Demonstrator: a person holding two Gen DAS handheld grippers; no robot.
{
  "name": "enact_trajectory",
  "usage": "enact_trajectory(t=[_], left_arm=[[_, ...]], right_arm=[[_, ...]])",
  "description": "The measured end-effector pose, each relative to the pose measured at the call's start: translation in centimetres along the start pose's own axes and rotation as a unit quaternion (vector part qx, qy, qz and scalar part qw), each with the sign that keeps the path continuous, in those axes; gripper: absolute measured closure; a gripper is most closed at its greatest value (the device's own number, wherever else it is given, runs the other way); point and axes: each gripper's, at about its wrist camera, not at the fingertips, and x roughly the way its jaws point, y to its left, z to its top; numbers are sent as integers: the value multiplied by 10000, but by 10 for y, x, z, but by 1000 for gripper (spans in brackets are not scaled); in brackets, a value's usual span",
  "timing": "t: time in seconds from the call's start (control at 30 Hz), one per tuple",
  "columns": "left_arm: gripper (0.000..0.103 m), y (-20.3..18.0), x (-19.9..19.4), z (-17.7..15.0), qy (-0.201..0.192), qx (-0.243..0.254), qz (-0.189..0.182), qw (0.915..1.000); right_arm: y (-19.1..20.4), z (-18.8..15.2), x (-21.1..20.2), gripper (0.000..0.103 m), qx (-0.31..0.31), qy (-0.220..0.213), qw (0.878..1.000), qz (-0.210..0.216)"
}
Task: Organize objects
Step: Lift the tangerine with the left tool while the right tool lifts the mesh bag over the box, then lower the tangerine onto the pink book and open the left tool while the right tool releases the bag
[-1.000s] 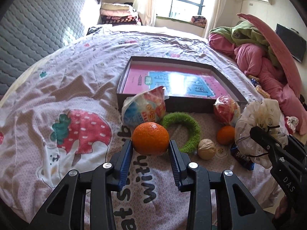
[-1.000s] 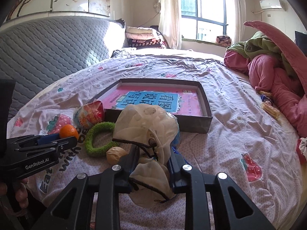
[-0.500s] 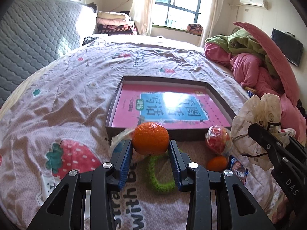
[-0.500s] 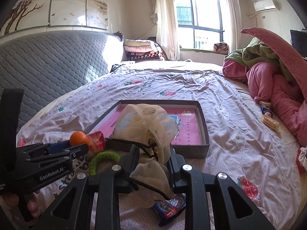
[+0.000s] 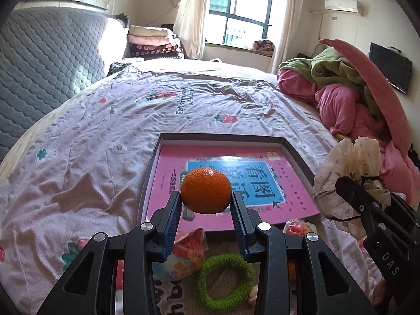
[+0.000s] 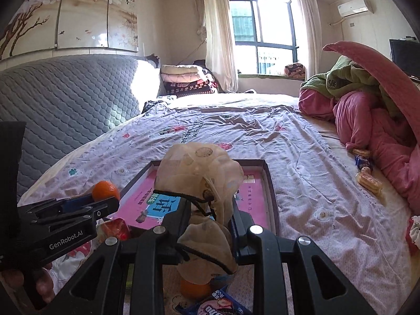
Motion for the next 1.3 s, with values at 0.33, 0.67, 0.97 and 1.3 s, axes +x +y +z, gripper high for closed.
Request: enact_trajectory(t=[0.33,0.67,0.97,1.3], left_arm=[[64,7,22,32,-29,-109,61,9999],[64,14,57,52,203,-217,77,9995],[64,21,96,59,492,-334,242,9979],[64,17,132,51,1098,-274,318,9931]], right_arm=[[-3,23,21,76,-106,-119,9998,-93],[-12,39,59,76,-235,29,9995,-220],[-24,36,105,76,-198,501,9983,-215],[-48,19,140,75,176,1169,9929,-89]])
